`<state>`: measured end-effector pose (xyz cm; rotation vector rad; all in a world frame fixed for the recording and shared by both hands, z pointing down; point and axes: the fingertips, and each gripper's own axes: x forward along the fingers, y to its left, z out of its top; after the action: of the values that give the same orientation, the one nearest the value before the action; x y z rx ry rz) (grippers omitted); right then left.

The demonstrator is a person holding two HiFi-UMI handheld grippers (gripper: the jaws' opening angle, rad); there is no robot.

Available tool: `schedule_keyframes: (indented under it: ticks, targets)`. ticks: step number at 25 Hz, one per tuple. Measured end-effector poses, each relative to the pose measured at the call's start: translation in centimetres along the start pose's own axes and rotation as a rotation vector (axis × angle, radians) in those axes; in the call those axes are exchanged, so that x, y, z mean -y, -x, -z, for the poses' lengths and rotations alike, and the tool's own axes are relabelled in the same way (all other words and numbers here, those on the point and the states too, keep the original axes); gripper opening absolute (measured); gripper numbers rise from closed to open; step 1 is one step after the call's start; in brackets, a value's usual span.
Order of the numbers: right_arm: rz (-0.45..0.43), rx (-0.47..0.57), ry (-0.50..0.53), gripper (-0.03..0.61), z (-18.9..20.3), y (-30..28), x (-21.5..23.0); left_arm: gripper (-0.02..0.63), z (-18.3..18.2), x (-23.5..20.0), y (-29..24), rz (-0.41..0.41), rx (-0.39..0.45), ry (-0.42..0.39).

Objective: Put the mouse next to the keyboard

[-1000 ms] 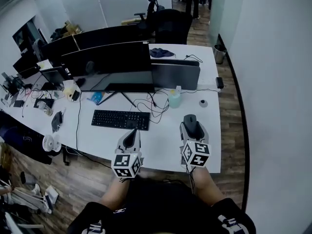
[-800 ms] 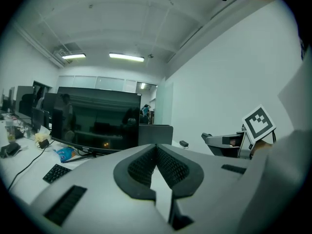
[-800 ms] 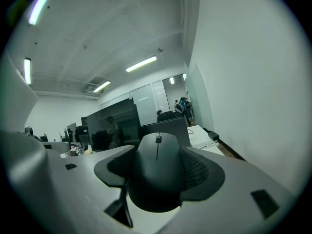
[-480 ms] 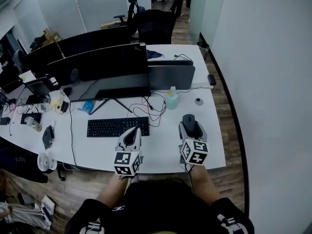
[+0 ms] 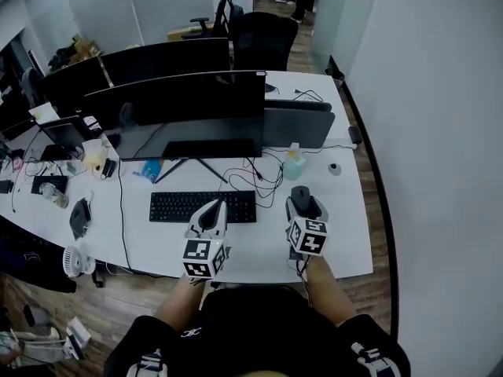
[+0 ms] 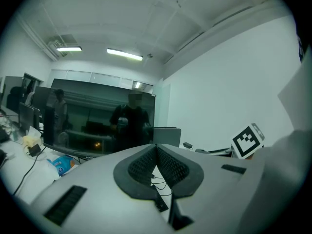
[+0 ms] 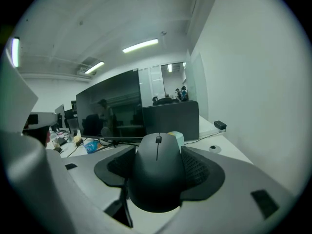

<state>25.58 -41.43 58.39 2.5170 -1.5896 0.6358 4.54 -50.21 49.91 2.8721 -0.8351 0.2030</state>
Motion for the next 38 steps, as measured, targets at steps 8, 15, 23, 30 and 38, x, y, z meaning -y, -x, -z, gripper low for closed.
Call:
schedule_keyframes:
  ticks: [8,15,23,30,38]
  targets:
    - [0.005,-0.149,0.035,0.308,5.8,-6.2,-2.4,0.017,-0.1,-4.7,1.5,-0.079,0.006,0.019]
    - [0.071,-0.308,0.056,0.308,12.0,-9.3,-1.8,0.017,0.5,-8.0,3.5,-0.149,0.005,0.048]
    - [0.104,-0.439,0.048,0.309,16.0,-9.9,-1.1,0.017,0.9,-8.9,4.2,-0.167,-0.001,0.069]
    - [0.144,-0.525,0.045,0.31,18.0,-9.8,-0.2,0.017,0.8,-9.1,4.2,-0.165,-0.007,0.057]
    - [0.128,-0.428,0.048,0.325,16.8,-10.7,-1.0,0.017,0.3,-8.6,3.5,-0.143,-0.002,0.049]
